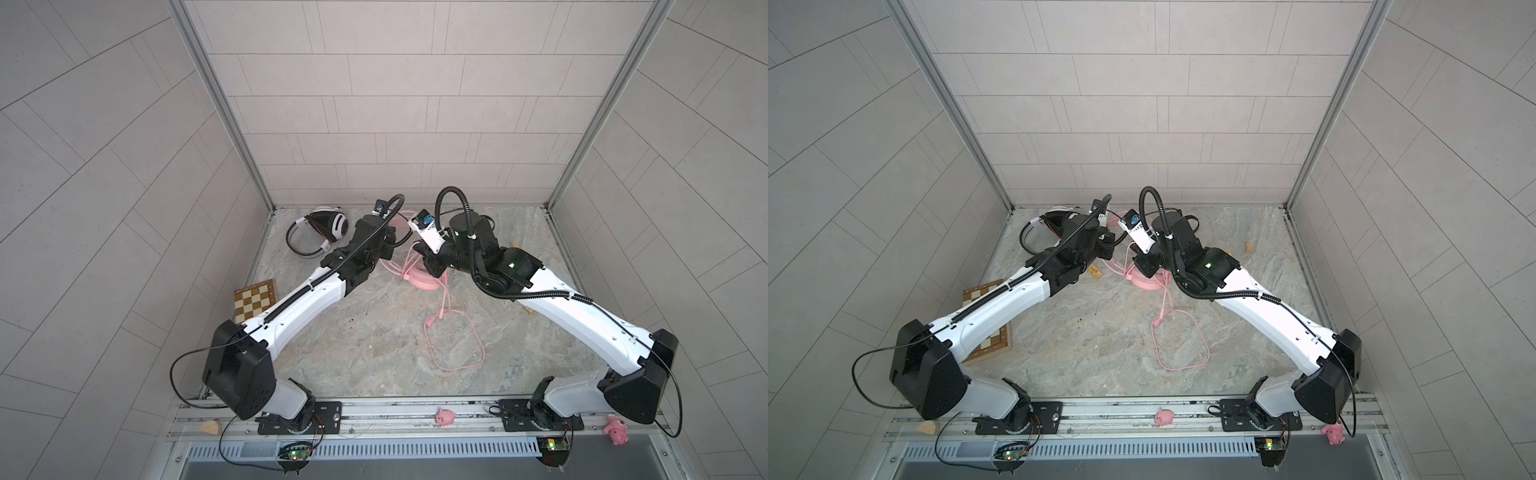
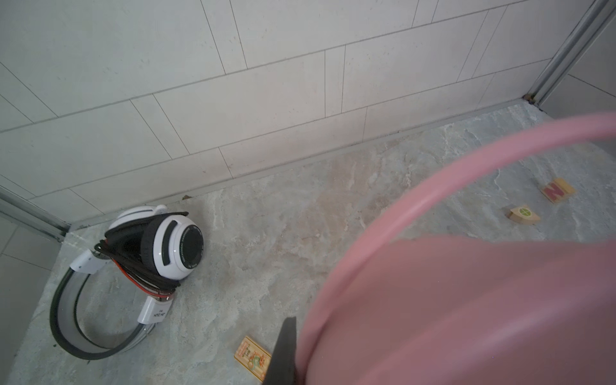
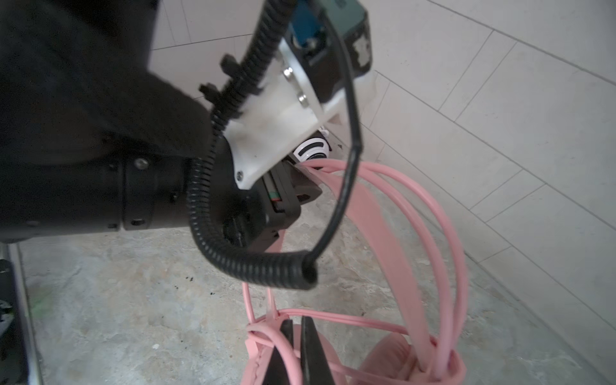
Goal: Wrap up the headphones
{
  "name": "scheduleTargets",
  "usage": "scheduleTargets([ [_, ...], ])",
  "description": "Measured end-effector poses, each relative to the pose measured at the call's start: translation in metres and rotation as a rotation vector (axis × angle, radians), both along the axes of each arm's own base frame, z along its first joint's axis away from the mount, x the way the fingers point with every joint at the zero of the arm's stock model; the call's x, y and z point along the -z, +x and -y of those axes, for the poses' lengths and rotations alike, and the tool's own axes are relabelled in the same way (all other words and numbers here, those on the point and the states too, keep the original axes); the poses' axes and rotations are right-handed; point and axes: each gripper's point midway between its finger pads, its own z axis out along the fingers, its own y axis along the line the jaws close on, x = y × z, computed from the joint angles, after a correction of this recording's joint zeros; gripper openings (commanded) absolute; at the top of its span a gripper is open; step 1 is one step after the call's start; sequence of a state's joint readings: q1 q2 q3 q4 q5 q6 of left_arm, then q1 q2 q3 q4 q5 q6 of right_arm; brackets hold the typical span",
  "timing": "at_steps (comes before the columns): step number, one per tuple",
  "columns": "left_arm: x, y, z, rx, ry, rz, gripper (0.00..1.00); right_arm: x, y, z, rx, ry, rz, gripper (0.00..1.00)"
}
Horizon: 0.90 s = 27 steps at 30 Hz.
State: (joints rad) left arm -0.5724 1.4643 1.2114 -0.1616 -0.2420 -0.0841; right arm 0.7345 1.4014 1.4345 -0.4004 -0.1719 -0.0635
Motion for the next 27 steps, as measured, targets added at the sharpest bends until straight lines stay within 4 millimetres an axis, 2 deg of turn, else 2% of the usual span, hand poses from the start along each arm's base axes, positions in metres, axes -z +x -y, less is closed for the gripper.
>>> scheduleTargets([
  [4, 0.006, -0.002, 0.001, 0.010, -0.037, -0.039, 0.00, 0.000, -0.007, -0.014, -0.056, 0.058, -0.041, 0.05],
  [7, 0.008, -0.003, 0.001, 0.020, -0.053, -0.056, 0.00, 0.001, -0.003, -0.013, -0.035, 0.053, -0.037, 0.04],
  [13, 0.004, -0.005, 0.007, 0.071, -0.064, -0.050, 0.00, 0.006, 0.028, 0.027, 0.172, -0.082, 0.058, 0.04],
  [18, -0.006, -0.008, 0.014, 0.124, -0.081, -0.024, 0.00, 0.003, 0.037, 0.055, 0.274, -0.194, 0.135, 0.05],
  [27, -0.012, -0.008, 0.018, 0.150, -0.084, -0.001, 0.00, -0.005, 0.042, 0.074, 0.329, -0.301, 0.219, 0.08],
])
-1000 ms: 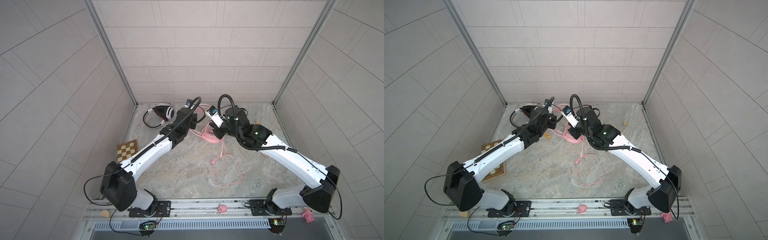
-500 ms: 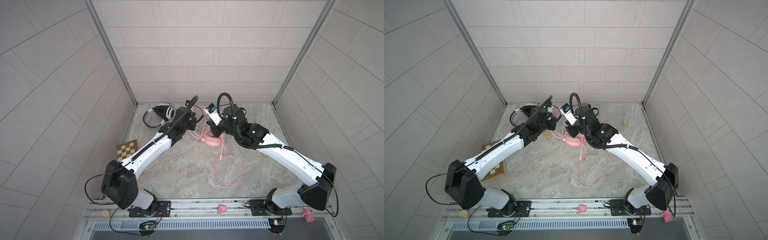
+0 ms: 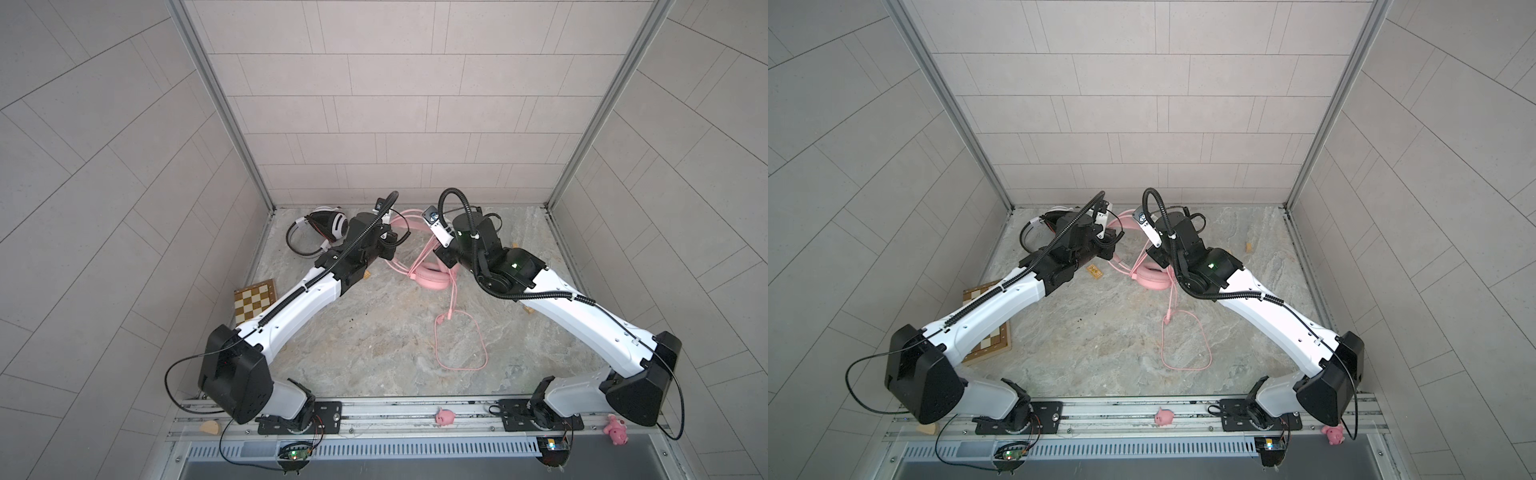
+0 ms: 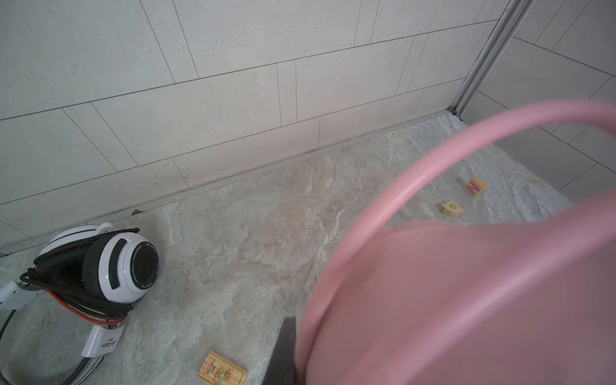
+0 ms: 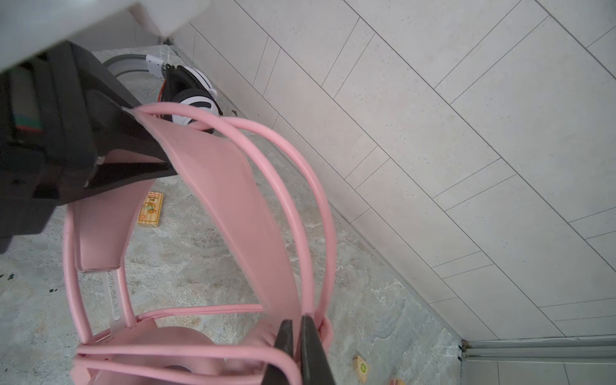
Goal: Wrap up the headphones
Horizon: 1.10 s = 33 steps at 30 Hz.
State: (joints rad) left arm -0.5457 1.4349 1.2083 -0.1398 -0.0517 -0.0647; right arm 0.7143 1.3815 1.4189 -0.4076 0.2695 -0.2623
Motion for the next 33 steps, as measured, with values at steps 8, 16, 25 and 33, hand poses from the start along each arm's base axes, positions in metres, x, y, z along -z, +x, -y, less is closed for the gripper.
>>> scheduleTargets([
  [8, 0.005, -0.005, 0.003, 0.041, 0.029, -0.014, 0.00, -0.013, 0.014, 0.024, 0.094, -0.003, 0.055, 0.11],
  [16, 0.016, -0.013, 0.004, 0.089, 0.077, -0.053, 0.00, -0.026, 0.034, 0.062, 0.201, 0.083, 0.078, 0.09],
  [25, 0.000, -0.017, 0.004, 0.131, -0.068, -0.047, 0.00, 0.003, 0.052, 0.080, 0.214, 0.242, -0.015, 0.06],
  [33, -0.004, -0.020, 0.007, 0.210, -0.198, -0.073, 0.00, 0.057, 0.075, 0.051, 0.115, 0.377, -0.149, 0.06],
])
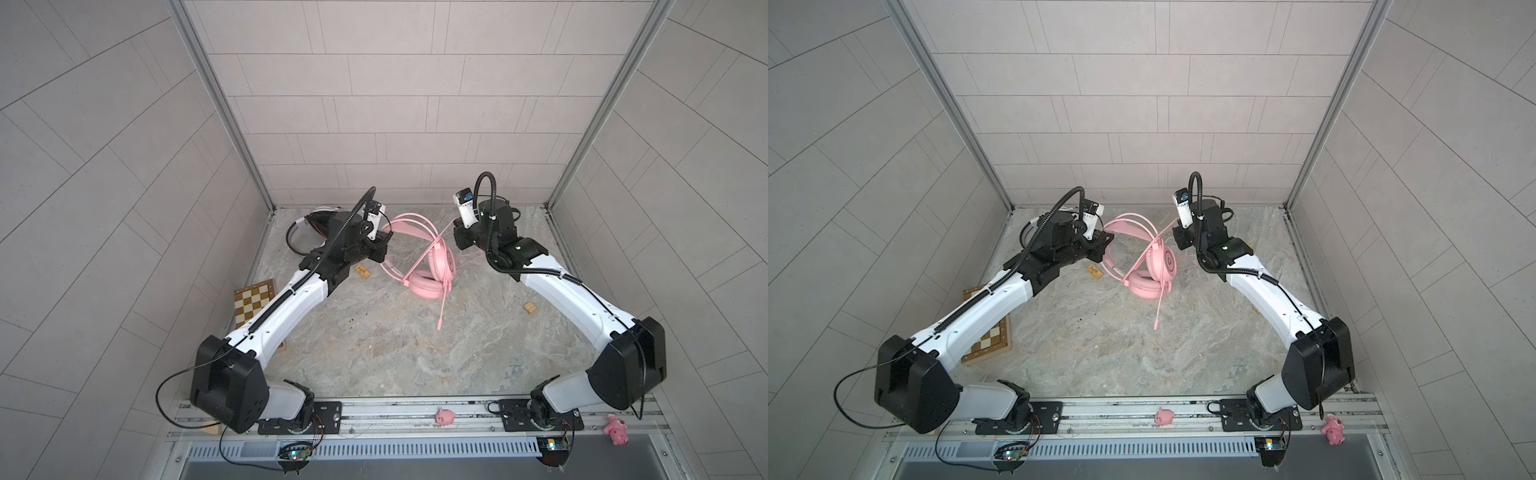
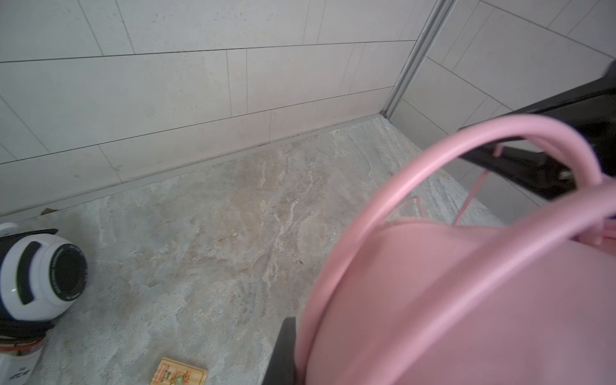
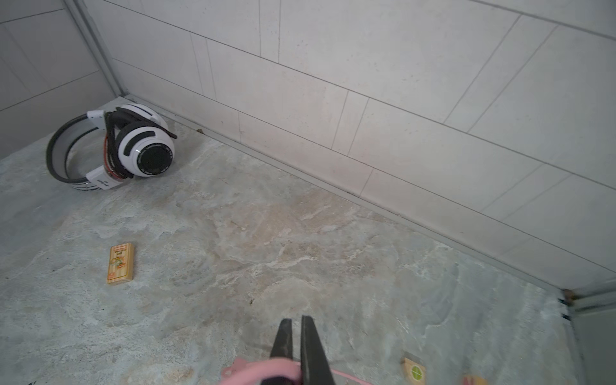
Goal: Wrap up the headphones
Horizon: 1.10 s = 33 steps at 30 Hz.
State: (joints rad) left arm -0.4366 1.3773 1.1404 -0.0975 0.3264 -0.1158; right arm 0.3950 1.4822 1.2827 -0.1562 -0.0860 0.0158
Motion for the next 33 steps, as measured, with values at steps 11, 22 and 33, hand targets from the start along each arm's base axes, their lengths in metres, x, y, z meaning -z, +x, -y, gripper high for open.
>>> scheduleTargets([
  [11, -0.004, -0.003, 0.001, 0.051, -0.160, -0.028, 0.00, 0.026, 0.014, -0.048, -0.175, 0.305, -0.042, 0.14],
  [22, -0.043, -0.022, 0.016, 0.163, -0.288, 0.012, 0.00, 0.074, 0.044, -0.082, -0.234, 0.555, -0.142, 0.15],
  [33, -0.068, -0.025, 0.023, 0.193, -0.379, -0.007, 0.00, 0.055, 0.062, -0.094, -0.251, 0.703, -0.113, 0.13],
])
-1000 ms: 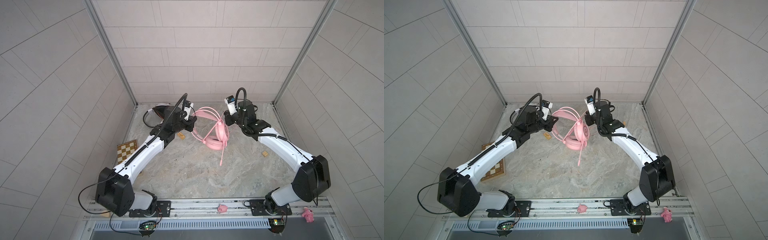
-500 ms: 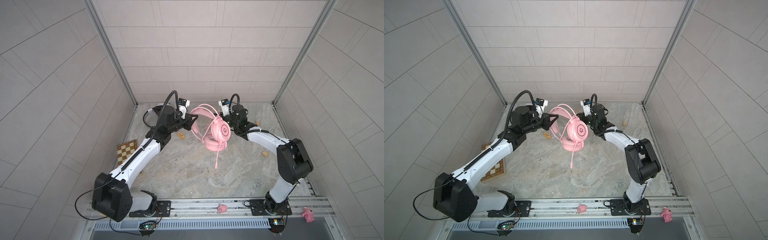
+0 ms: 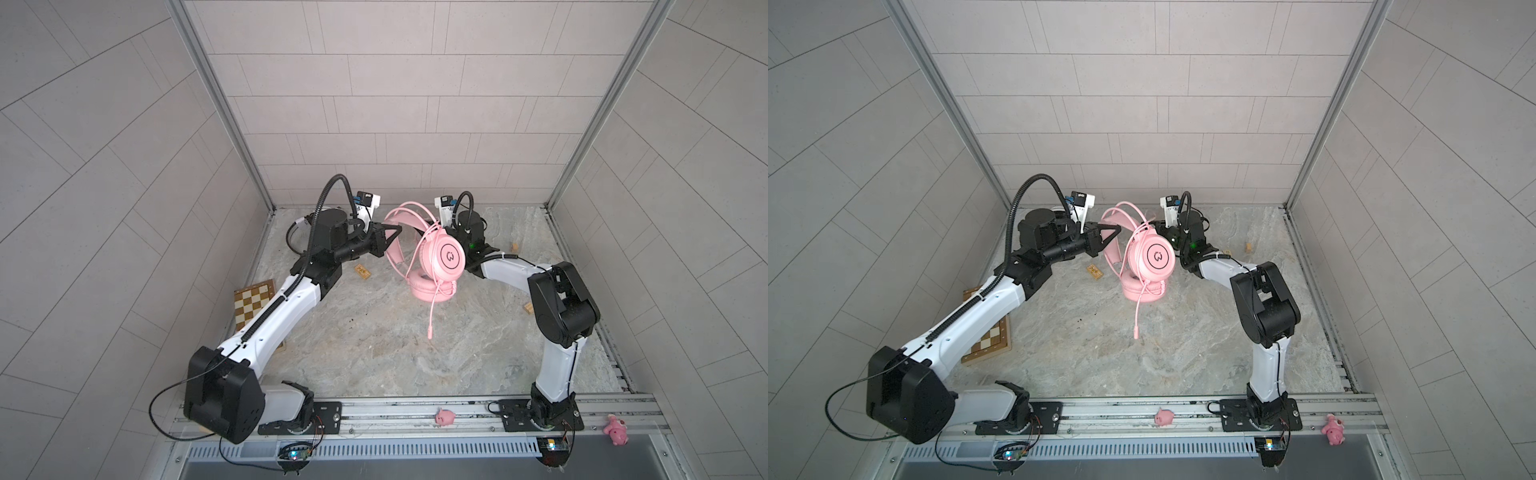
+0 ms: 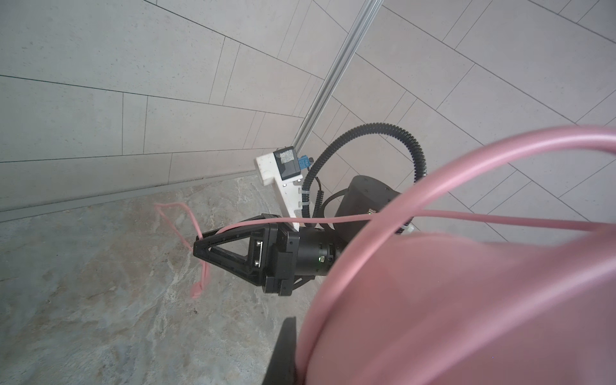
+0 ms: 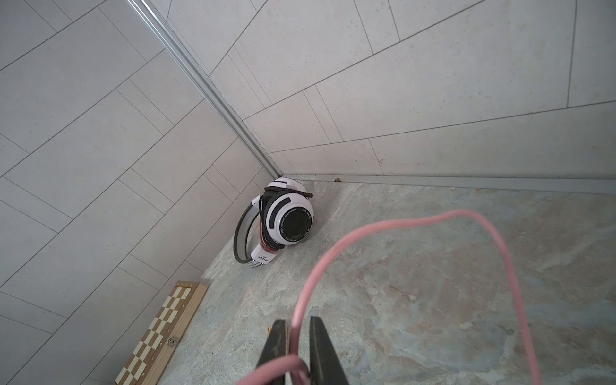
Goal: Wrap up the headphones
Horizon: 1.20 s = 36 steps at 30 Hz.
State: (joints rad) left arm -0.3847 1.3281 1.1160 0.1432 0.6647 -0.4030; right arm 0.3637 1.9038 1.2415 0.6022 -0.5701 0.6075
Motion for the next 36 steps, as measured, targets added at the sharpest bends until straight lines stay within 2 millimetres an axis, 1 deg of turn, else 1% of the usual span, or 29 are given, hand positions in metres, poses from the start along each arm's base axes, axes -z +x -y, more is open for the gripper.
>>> scheduleTargets([
  [3, -0.017, 0.001, 0.001, 0.001, -0.029, 0.009, 0.00, -0.001, 0.002, 0.001, 0.010, -0.006, 0.002, 0.11],
  [6, -0.028, 0.003, -0.001, -0.019, -0.040, 0.000, 0.00, 0.004, 0.002, 0.002, 0.016, -0.034, -0.006, 0.11],
  [8, -0.029, 0.004, -0.003, -0.034, -0.043, -0.019, 0.00, 0.010, 0.002, 0.003, 0.024, -0.057, -0.017, 0.11],
  [11, -0.025, 0.004, -0.005, -0.047, -0.041, -0.065, 0.00, 0.020, 0.003, 0.006, 0.041, -0.091, -0.033, 0.11],
  [16, -0.026, 0.004, -0.007, -0.061, -0.041, -0.113, 0.00, 0.038, 0.003, 0.013, 0.071, -0.156, -0.072, 0.13],
  [21, -0.037, 0.001, -0.006, -0.053, -0.071, -0.124, 0.00, 0.062, 0.001, 0.025, 0.109, -0.218, -0.139, 0.14],
  [26, -0.059, -0.007, -0.003, -0.018, -0.111, -0.097, 0.00, 0.100, -0.003, 0.041, 0.140, -0.265, -0.232, 0.14],
  [28, -0.068, -0.009, -0.004, -0.016, -0.120, -0.080, 0.00, 0.112, -0.006, 0.046, 0.145, -0.278, -0.261, 0.14],
  [31, -0.075, -0.009, -0.005, -0.025, -0.127, -0.067, 0.00, 0.120, -0.009, 0.049, 0.147, -0.285, -0.279, 0.13],
  [36, -0.076, -0.006, -0.008, -0.049, -0.134, -0.074, 0.00, 0.129, -0.015, 0.050, 0.141, -0.289, -0.294, 0.12],
])
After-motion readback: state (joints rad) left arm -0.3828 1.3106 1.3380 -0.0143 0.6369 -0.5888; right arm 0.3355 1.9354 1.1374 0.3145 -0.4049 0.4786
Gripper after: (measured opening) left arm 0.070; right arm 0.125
